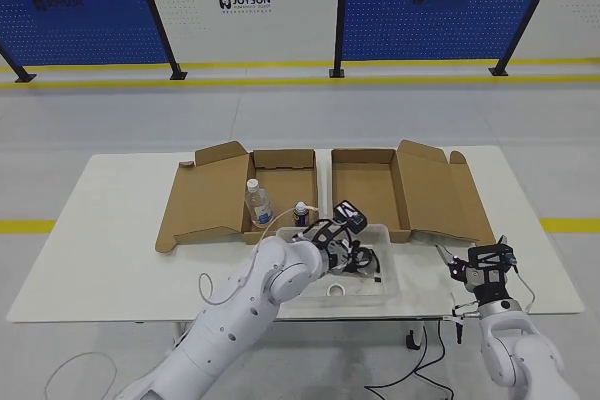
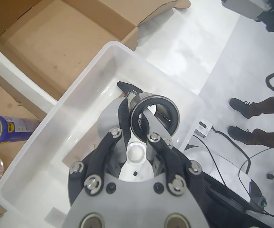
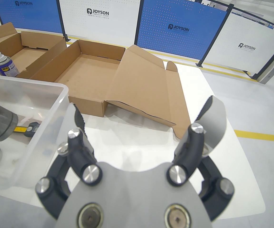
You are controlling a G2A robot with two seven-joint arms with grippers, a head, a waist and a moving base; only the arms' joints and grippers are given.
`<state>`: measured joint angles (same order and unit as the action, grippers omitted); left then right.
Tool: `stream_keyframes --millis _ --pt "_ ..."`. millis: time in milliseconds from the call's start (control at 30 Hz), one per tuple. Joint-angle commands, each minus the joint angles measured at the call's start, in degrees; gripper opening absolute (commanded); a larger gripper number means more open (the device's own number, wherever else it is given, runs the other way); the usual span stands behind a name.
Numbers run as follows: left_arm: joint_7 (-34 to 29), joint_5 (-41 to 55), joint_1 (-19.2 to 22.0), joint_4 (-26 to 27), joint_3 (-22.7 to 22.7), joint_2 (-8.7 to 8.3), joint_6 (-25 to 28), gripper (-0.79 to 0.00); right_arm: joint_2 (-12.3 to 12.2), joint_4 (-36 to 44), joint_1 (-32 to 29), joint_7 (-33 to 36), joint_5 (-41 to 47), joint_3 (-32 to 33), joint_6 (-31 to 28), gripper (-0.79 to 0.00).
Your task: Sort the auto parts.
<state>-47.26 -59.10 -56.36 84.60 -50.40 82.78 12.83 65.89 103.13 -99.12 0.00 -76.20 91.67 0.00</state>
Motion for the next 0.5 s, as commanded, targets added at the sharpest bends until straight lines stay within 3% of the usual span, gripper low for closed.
stream_keyframes --millis 0,467 --pt "-0.3 -0.7 -1.4 2.1 -1.3 -0.47 -0.4 -0.785 0.0 0.0 0.0 0.0 0.0 0.0 0.0 0.000" --pt "-2.5 -3.3 -8.0 12.2 -7.0 -2.61 -1.8 -0.785 0.0 0.0 0.0 0.0 0.0 0.0 0.0 0.000"
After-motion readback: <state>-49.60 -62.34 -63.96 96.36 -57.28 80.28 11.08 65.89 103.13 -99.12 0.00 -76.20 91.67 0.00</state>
